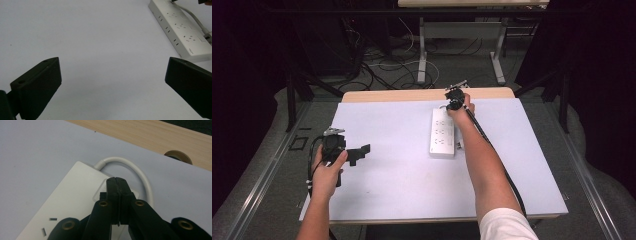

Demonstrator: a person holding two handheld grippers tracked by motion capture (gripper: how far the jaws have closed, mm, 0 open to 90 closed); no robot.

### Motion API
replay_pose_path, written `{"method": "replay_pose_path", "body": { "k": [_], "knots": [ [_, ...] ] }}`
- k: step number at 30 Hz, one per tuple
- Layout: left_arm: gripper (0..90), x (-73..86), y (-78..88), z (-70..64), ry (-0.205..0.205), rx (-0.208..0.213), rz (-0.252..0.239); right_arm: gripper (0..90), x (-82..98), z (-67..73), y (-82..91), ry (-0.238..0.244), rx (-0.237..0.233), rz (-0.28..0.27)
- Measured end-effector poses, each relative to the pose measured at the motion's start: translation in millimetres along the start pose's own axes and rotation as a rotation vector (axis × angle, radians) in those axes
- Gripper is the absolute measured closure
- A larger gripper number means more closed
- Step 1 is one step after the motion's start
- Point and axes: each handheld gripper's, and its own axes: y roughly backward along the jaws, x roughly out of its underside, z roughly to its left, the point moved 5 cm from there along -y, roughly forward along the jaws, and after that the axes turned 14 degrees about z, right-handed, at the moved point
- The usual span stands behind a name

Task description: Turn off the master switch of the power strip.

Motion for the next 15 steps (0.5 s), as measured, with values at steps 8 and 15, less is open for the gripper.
{"method": "replay_pose_path", "body": {
  "k": [8, 15],
  "knots": [
    [0.8, 0.4, -2.4, -1.2, -0.002, 0.001, 0.006, 90.0, 0.6, -2.0, -2.0, -0.014, -0.013, 0.005],
    [0.8, 0.6, -0.4, -0.2, 0.01, -0.001, 0.0, 90.0, 1.6, -2.6, -2.7, -0.017, 0.0, -0.001]
  ]
}}
